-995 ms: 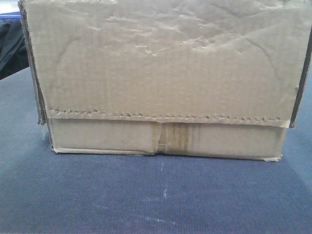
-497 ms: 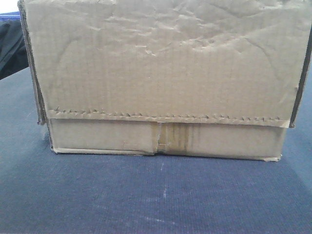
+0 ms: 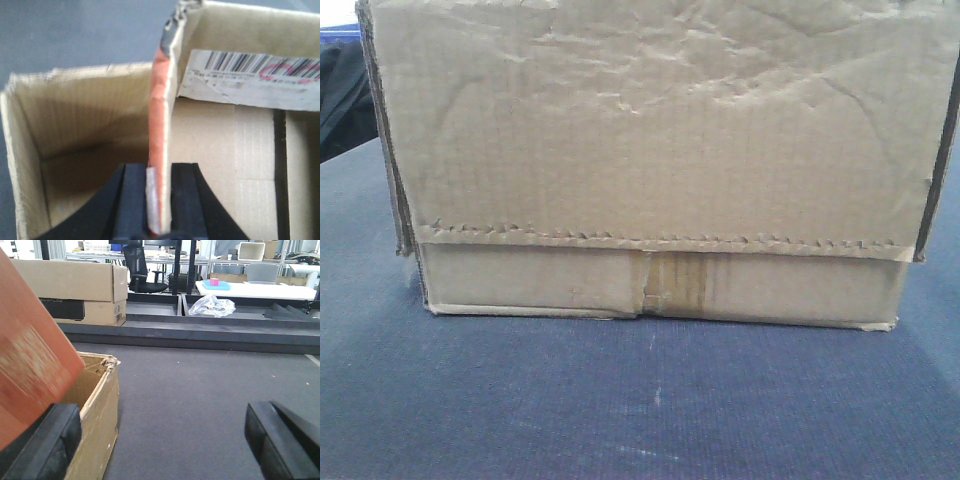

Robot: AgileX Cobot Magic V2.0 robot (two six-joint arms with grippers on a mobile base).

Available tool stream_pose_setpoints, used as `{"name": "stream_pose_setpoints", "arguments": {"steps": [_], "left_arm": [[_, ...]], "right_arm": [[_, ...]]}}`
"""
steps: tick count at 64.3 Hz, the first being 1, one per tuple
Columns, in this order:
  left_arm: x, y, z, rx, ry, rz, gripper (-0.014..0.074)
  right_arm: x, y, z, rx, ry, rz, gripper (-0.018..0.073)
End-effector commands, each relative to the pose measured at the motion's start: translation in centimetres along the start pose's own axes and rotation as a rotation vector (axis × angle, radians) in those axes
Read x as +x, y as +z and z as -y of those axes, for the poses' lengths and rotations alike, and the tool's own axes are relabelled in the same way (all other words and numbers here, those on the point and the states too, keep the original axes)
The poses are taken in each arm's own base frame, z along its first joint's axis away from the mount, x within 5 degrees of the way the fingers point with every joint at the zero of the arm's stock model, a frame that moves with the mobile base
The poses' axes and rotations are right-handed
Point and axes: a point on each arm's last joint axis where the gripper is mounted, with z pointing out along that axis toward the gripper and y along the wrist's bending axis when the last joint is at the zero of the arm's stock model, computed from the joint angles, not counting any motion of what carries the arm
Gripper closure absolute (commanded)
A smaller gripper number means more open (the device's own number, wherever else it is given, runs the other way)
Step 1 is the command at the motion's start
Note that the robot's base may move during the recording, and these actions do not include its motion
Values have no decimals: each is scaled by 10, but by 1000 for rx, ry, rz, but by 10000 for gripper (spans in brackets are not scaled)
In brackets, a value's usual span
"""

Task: Stack two boxes on right shelf middle

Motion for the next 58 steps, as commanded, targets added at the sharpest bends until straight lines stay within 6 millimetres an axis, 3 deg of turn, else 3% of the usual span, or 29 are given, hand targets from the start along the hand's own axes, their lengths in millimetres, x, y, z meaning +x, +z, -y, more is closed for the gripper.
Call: {"name": "stream_pose_setpoints", "arguments": {"steps": [1,13,28,34,49,54,58], "left_arm": [[1,12,-1,-20,-5,-4,708],[8,29,-11,-98,7,-56,708],[7,28,-10,-90,2,-49,690],[7,29,-9,-81,-5,-50,581],[5,22,-6,-64,-16,-38,67],[2,11,-5,-59,-15,-14,-8],[-2,-3,-2,-54,-13,14,-5]], "right_arm": [[-3,1,0,-4,3,11,-10],[-3,1,-1,-7,10,8,-10],[-3,1,-1,-7,10,8,-10],[-3,1,-1,-7,10,8,-10],[-3,1,-1,-7,10,6,-10],[-3,1,-1,-7,10,6,-10],[-4,0,-1,-7,10,9,-10]]}}
